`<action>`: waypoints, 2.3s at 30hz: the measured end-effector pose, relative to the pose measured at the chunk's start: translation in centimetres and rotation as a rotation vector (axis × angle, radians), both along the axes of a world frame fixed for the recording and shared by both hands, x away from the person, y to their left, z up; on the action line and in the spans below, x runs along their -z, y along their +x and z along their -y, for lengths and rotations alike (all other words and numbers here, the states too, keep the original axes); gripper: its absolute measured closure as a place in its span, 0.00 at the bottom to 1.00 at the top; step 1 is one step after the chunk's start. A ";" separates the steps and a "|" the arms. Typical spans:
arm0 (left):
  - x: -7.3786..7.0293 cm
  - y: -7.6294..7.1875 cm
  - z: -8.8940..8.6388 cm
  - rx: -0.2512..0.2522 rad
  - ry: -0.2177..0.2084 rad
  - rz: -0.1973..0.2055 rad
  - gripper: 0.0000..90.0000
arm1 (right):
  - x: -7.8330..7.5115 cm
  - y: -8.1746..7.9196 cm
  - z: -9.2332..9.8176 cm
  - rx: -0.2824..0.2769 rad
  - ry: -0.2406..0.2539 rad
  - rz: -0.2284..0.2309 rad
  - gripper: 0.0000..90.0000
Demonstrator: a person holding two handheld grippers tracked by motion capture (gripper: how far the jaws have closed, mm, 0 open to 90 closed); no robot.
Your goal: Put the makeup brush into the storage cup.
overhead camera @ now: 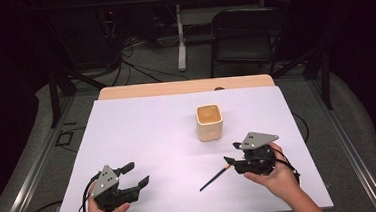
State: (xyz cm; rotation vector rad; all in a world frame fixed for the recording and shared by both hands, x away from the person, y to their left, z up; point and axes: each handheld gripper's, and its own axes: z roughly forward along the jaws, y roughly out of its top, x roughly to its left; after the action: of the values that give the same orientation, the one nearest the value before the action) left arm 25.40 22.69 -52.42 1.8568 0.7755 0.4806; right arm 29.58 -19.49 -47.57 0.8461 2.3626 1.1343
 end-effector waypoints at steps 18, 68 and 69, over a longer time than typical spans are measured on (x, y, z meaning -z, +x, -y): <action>0.0 -0.1 -0.1 -0.003 0.003 0.000 0.33 | -1.4 1.5 -0.5 -0.065 -0.096 -0.080 0.50; 0.0 0.0 -0.1 0.004 0.016 -0.007 0.33 | -1.7 4.6 -6.4 -0.381 -0.601 -0.247 0.66; 0.0 0.0 -0.1 0.005 0.017 -0.007 0.33 | -1.7 4.5 -6.5 -0.387 -0.610 -0.247 0.66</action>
State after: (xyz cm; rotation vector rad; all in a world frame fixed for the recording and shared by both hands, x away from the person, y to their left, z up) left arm 25.36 22.80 -52.40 1.8769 0.7731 0.4796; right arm 34.12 -13.02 -45.89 0.3337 2.9172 0.3707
